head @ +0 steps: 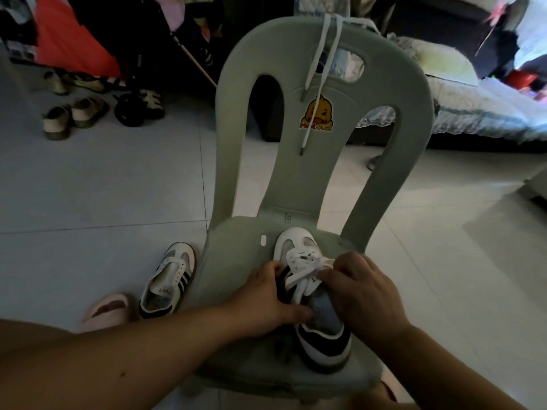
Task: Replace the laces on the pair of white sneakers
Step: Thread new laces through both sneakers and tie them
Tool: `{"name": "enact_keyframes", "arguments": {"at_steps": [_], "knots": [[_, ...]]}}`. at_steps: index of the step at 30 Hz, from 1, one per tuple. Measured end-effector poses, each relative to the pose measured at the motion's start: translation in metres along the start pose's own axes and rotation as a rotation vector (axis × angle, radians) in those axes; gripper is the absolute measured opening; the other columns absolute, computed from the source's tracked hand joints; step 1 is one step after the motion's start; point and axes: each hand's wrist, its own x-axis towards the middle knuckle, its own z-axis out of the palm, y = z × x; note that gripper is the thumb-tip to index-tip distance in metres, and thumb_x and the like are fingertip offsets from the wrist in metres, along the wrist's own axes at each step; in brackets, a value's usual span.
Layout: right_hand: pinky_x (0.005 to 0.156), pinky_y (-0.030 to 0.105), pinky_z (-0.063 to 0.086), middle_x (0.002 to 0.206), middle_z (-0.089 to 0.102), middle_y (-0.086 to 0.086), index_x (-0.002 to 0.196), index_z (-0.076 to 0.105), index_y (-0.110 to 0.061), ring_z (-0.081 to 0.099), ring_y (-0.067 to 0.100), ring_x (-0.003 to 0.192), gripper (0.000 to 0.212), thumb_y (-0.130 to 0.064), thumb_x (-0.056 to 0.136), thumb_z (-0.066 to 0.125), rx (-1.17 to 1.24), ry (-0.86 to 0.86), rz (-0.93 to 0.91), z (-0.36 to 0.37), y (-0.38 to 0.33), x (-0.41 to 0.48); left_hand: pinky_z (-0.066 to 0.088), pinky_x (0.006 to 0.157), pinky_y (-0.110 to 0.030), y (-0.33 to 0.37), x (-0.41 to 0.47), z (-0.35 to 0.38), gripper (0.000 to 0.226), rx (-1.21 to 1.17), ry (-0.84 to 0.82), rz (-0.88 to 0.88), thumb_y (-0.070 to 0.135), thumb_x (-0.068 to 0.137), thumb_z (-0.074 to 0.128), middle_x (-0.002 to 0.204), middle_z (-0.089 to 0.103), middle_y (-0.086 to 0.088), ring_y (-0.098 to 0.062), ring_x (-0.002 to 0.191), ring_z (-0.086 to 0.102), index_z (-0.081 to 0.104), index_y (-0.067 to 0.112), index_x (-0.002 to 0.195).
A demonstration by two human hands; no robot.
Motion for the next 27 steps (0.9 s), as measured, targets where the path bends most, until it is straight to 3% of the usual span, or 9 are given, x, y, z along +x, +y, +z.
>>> {"name": "enact_keyframes", "arguments": {"at_steps": [4,7,10,13,15,18,20,22,27], "knots": [[0.052,0.024,0.052,0.101,0.067,0.011,0.092,0.071,-0.016,0.067,0.023,0.076,0.031,-0.029,0.065,0.075,0.057,-0.002,0.088,-0.004,0.010,-0.005,0.038,0.094,-0.021,0.012,0.002,-0.004,0.097,-0.259,-0.032,-0.051,0.044,0.074,0.075,0.143,0.041,0.006,-0.006,0.115,0.042,0.015,0.022,0.147],[0.055,0.025,0.056,0.107,0.068,0.010,0.096,0.069,-0.014,0.069,0.020,0.076,0.027,-0.027,0.072,0.067,0.147,0.034,0.127,-0.006,0.007,-0.005,0.044,0.081,-0.012,0.016,0.000,0.005,0.091,-0.491,-0.096,-0.089,0.028,0.078,0.075,0.132,0.048,0.008,-0.007,0.111,0.046,0.015,0.022,0.146],[0.064,0.022,0.052,0.108,0.069,0.005,0.092,0.072,-0.016,0.069,0.017,0.079,0.018,-0.024,0.076,0.074,0.209,0.020,0.129,-0.008,-0.003,0.002,0.051,0.090,-0.030,0.009,0.002,0.021,0.107,-0.606,-0.054,-0.142,0.017,0.057,0.085,0.123,0.056,0.001,-0.017,0.111,0.056,0.022,0.018,0.143],[0.083,0.022,0.044,0.122,0.063,-0.003,0.101,0.072,-0.021,0.063,0.015,0.101,0.018,-0.029,0.088,0.064,0.300,-0.016,0.183,-0.015,-0.008,0.003,0.050,0.095,-0.044,0.004,0.003,0.028,0.105,-0.628,0.002,-0.171,0.016,0.050,0.078,0.118,0.060,-0.004,-0.023,0.107,0.061,0.025,0.019,0.141],[0.084,0.016,0.039,0.116,0.061,-0.008,0.101,0.071,-0.026,0.056,0.009,0.101,0.026,-0.043,0.086,0.056,0.318,-0.001,0.188,-0.023,-0.011,-0.005,0.051,0.093,-0.046,0.004,0.004,0.025,0.101,-0.653,0.008,-0.182,0.014,0.057,0.080,0.117,0.061,-0.003,-0.025,0.106,0.061,0.025,0.023,0.141],[0.088,0.016,0.036,0.115,0.049,-0.019,0.113,0.064,-0.036,0.042,0.003,0.105,0.048,-0.065,0.077,0.050,0.304,-0.232,0.182,-0.039,-0.019,-0.021,0.051,0.091,-0.041,0.012,0.006,0.020,0.085,-0.649,0.057,-0.144,0.003,0.074,0.072,0.114,0.058,-0.001,-0.024,0.105,0.059,0.024,0.019,0.141],[0.097,0.023,0.036,0.129,0.045,-0.017,0.129,0.052,-0.039,0.039,0.008,0.116,0.054,-0.059,0.080,0.059,0.192,-0.379,0.167,-0.039,-0.022,-0.026,0.050,0.091,-0.037,0.018,0.006,0.018,0.089,-0.620,0.097,-0.098,0.000,0.075,0.072,0.111,0.056,0.004,-0.019,0.104,0.057,0.018,0.019,0.143],[0.100,0.026,0.038,0.136,0.046,-0.013,0.133,0.049,-0.037,0.042,0.012,0.120,0.047,-0.042,0.087,0.060,0.161,-0.387,0.188,-0.039,-0.022,-0.032,0.046,0.094,-0.033,0.028,0.002,0.020,0.099,-0.563,0.083,-0.035,0.003,0.075,0.075,0.114,0.053,0.007,-0.016,0.107,0.054,0.009,0.023,0.146],[0.080,0.019,0.044,0.114,0.057,-0.013,0.120,0.054,-0.035,0.055,0.008,0.097,0.028,-0.029,0.093,0.053,0.191,-0.314,0.345,-0.062,0.000,-0.068,0.050,0.092,-0.034,0.062,-0.003,0.036,0.100,-0.409,-0.034,0.076,0.027,0.079,0.075,0.136,0.046,0.003,-0.017,0.116,0.050,0.004,0.030,0.149]]}}
